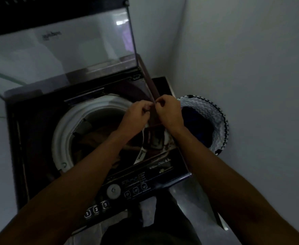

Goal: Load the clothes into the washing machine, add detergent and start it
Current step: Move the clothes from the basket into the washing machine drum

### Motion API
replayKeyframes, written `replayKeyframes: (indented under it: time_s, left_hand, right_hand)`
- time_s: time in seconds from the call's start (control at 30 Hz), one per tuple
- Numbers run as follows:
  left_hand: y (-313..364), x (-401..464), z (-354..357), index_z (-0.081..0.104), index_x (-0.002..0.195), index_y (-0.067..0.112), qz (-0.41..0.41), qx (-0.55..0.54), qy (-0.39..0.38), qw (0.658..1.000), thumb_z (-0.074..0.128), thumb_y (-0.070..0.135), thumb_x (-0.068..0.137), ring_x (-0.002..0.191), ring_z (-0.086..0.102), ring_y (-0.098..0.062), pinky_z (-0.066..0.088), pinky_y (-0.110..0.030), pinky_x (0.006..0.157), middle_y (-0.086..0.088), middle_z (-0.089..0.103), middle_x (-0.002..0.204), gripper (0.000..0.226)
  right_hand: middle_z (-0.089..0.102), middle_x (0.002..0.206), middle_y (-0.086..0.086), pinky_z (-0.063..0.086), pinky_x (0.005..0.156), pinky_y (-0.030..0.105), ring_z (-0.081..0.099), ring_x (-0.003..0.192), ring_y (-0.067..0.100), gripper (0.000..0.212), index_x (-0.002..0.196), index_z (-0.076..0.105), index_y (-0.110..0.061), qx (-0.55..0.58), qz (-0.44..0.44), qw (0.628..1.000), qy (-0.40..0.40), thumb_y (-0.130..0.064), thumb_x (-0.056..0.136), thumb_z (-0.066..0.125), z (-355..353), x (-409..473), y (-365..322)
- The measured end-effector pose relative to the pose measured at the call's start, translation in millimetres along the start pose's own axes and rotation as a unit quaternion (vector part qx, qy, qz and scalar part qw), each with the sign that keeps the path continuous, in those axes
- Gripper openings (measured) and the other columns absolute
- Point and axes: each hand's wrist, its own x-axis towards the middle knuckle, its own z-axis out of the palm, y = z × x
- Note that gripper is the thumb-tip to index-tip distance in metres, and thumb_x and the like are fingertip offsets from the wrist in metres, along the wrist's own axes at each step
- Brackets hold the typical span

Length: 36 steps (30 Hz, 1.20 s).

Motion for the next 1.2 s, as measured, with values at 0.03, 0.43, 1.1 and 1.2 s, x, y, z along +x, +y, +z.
replayKeyframes:
  time_s: [0.03, 0.43, 1.1, 1.2]
  left_hand:
    - [6.8, 4.2, 9.1, 0.062, 0.120, 0.019, 0.014, 0.000, -0.002, 1.000, 0.057, 0.005, 0.087, 0.098, 0.058, -0.010, 0.049, -0.024, 0.085, 0.001, 0.063, 0.109, 0.035]
    - [62.0, 64.7, 118.6, 0.063, 0.123, 0.016, 0.091, 0.100, -0.176, 0.975, 0.053, 0.011, 0.091, 0.093, 0.058, -0.010, 0.042, -0.018, 0.077, -0.001, 0.067, 0.108, 0.033]
    - [29.9, 122.7, 237.0, 0.051, 0.134, 0.015, -0.050, 0.215, -0.397, 0.891, 0.055, 0.025, 0.096, 0.103, 0.062, -0.019, 0.051, -0.031, 0.085, -0.005, 0.067, 0.113, 0.039]
    - [23.3, 120.5, 237.7, 0.050, 0.134, 0.013, -0.064, 0.201, -0.390, 0.896, 0.056, 0.023, 0.096, 0.102, 0.062, -0.019, 0.050, -0.030, 0.084, -0.006, 0.069, 0.109, 0.040]
  right_hand:
    - [0.070, 0.092, 0.007, 0.050, 0.076, 0.029, 0.064, 0.084, 0.018, 0.017, 0.091, 0.072, -0.009, 0.002, 0.015, 1.000, 0.010, -0.015, 0.082, 0.059, -9.5, 1.4, 11.9]
    - [0.054, 0.060, 0.006, 0.043, 0.055, 0.031, 0.051, 0.056, 0.021, 0.022, 0.058, 0.049, -0.011, 0.000, 0.273, 0.959, -0.078, -0.008, 0.079, 0.055, -49.9, 12.4, 181.5]
    - [0.041, 0.143, 0.014, 0.045, 0.096, 0.042, 0.043, 0.125, 0.038, 0.067, 0.142, 0.039, -0.001, 0.181, 0.603, 0.727, -0.274, -0.018, 0.083, 0.066, 2.6, 3.9, 326.2]
    - [0.049, 0.134, 0.015, 0.048, 0.081, 0.040, 0.051, 0.110, 0.036, 0.061, 0.136, 0.045, 0.001, 0.281, 0.626, 0.710, -0.155, -0.003, 0.077, 0.060, 4.1, -2.7, 328.3]
